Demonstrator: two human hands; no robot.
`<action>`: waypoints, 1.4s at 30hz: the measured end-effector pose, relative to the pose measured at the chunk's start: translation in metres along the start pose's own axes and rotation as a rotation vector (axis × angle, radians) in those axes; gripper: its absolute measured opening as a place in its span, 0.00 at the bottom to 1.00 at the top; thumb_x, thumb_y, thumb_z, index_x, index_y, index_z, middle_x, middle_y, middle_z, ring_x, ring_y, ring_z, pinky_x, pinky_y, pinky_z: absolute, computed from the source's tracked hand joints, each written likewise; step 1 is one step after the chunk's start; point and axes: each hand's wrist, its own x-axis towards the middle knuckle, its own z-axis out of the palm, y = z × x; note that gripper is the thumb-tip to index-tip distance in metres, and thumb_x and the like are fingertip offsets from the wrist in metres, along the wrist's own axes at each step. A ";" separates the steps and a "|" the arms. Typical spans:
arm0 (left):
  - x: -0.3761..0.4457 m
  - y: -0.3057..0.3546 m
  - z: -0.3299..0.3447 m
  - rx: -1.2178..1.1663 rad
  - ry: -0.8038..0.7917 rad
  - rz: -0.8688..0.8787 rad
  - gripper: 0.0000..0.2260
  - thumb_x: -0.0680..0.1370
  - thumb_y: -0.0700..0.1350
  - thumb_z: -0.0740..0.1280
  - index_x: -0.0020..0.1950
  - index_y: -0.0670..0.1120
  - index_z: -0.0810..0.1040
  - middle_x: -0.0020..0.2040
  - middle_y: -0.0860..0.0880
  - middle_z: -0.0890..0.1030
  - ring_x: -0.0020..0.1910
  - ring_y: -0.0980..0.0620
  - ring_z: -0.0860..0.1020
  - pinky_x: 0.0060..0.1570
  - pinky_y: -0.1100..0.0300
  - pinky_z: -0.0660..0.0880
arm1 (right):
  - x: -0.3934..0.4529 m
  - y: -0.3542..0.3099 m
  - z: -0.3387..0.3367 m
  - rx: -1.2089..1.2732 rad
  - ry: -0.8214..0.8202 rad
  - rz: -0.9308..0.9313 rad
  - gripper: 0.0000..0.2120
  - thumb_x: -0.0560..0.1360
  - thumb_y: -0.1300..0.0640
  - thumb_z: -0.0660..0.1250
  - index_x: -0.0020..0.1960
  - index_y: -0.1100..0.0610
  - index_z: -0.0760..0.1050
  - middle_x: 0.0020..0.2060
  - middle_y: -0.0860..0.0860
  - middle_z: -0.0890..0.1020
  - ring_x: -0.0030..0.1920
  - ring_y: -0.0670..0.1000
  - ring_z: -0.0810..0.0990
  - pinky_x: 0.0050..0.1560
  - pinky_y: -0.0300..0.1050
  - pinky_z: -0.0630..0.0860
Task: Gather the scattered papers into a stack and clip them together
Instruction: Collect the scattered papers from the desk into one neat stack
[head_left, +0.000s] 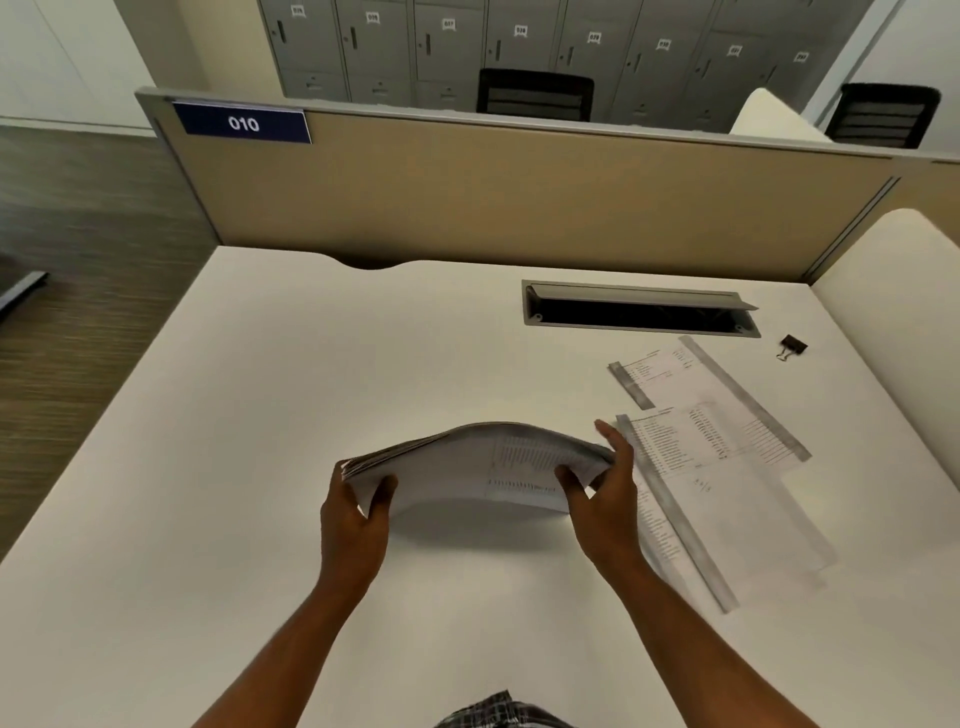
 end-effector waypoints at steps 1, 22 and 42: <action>0.000 0.000 -0.001 0.011 -0.007 0.000 0.14 0.77 0.42 0.69 0.55 0.60 0.72 0.48 0.67 0.80 0.49 0.68 0.78 0.48 0.76 0.71 | 0.000 -0.002 -0.002 -0.047 0.043 -0.091 0.35 0.76 0.64 0.74 0.77 0.50 0.61 0.62 0.41 0.78 0.64 0.42 0.77 0.61 0.41 0.78; 0.001 -0.003 0.007 0.039 -0.029 -0.027 0.13 0.77 0.44 0.71 0.59 0.48 0.74 0.49 0.60 0.80 0.48 0.66 0.78 0.47 0.67 0.72 | 0.017 -0.030 -0.017 -0.627 -0.028 -0.565 0.26 0.78 0.66 0.67 0.74 0.50 0.73 0.63 0.53 0.73 0.46 0.48 0.80 0.32 0.37 0.78; -0.005 0.008 0.003 0.000 -0.010 -0.014 0.12 0.77 0.43 0.70 0.57 0.50 0.70 0.49 0.62 0.77 0.47 0.71 0.76 0.45 0.74 0.70 | 0.004 0.003 -0.004 0.029 0.007 0.116 0.13 0.75 0.61 0.75 0.57 0.50 0.80 0.50 0.44 0.85 0.52 0.41 0.83 0.51 0.34 0.81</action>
